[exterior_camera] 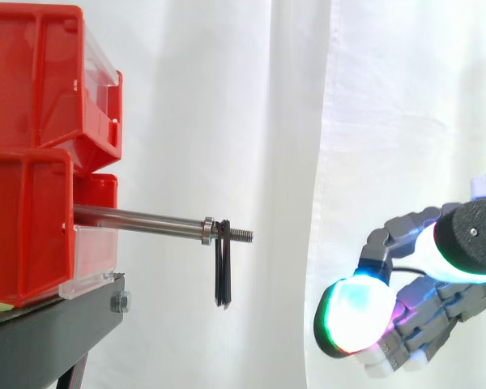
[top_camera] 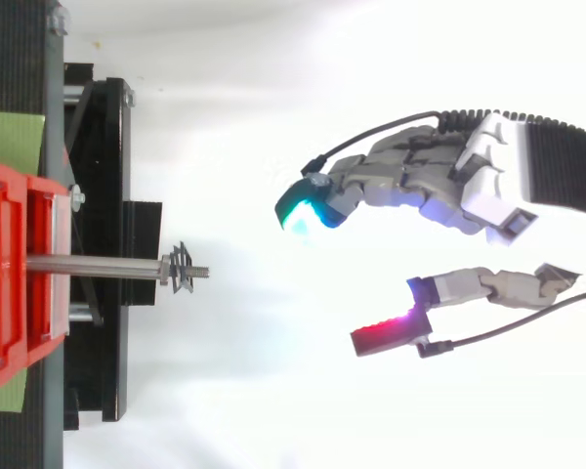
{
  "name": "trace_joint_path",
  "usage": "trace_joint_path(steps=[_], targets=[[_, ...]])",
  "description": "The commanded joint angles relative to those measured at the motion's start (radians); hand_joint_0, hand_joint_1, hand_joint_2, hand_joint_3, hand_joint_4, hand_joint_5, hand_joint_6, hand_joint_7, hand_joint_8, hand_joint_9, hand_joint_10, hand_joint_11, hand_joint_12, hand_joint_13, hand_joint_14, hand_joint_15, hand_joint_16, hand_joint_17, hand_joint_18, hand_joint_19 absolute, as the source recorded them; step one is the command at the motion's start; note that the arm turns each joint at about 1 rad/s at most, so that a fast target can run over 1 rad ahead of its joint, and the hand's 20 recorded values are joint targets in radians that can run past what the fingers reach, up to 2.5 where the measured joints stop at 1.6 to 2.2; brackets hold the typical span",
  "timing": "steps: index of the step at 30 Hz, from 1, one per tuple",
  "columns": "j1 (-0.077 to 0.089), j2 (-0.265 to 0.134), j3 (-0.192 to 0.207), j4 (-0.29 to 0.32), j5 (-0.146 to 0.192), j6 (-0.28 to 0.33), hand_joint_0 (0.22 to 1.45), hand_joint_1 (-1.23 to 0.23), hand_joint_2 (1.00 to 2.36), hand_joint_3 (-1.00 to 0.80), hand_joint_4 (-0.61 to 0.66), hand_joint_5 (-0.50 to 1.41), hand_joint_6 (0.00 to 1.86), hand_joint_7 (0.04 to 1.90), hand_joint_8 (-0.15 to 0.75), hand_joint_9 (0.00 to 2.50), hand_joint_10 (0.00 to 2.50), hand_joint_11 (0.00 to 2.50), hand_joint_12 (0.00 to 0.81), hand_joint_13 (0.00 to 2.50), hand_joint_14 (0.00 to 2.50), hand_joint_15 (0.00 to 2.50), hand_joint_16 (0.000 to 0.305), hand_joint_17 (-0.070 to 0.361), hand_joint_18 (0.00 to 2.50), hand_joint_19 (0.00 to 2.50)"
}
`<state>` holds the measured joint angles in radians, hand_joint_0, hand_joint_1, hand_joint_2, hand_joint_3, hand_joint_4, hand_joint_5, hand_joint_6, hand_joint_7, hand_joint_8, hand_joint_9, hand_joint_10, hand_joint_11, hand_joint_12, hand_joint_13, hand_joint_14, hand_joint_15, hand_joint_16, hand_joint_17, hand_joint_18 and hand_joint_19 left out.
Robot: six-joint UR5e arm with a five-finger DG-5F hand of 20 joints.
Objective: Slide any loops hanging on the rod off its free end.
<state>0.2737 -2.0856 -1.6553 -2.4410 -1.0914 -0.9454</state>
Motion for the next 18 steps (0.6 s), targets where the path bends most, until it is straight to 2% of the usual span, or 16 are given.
trace_joint_path(steps=[1,4,7,13,15,18], targets=[[0.001,-0.021,0.000,0.046,0.008,-0.001,0.53,-0.44,1.01,-0.42,0.19,-0.18,0.50,0.93,0.277,0.71,0.01,0.16,0.308,0.72,0.00,0.11,0.046,0.103,0.65,0.39],[0.005,-0.031,0.002,0.089,0.034,-0.001,0.53,-0.44,1.01,-0.42,0.19,-0.18,0.50,0.93,0.274,0.71,0.01,0.16,0.307,0.72,0.00,0.11,0.046,0.103,0.65,0.39],[0.007,-0.031,0.002,0.089,0.053,-0.001,0.53,-0.44,1.01,-0.42,0.19,-0.18,0.50,0.93,0.274,0.71,0.01,0.16,0.305,0.72,0.00,0.12,0.046,0.103,0.65,0.39],[0.010,-0.034,0.002,0.092,0.056,-0.003,0.53,-0.44,1.01,-0.41,0.19,-0.18,0.50,0.93,0.272,0.71,0.01,0.16,0.306,0.72,0.00,0.12,0.045,0.102,0.66,0.38],[0.012,-0.050,0.011,0.089,0.059,0.000,0.53,-0.44,1.01,-0.42,0.19,-0.18,0.50,0.93,0.271,0.71,0.01,0.16,0.307,0.72,0.00,0.12,0.045,0.102,0.66,0.38],[0.005,-0.105,0.045,0.088,0.053,0.023,0.53,-0.44,1.01,-0.42,0.19,-0.18,0.50,0.93,0.273,0.71,0.01,0.16,0.306,0.72,0.00,0.12,0.045,0.102,0.66,0.39]])
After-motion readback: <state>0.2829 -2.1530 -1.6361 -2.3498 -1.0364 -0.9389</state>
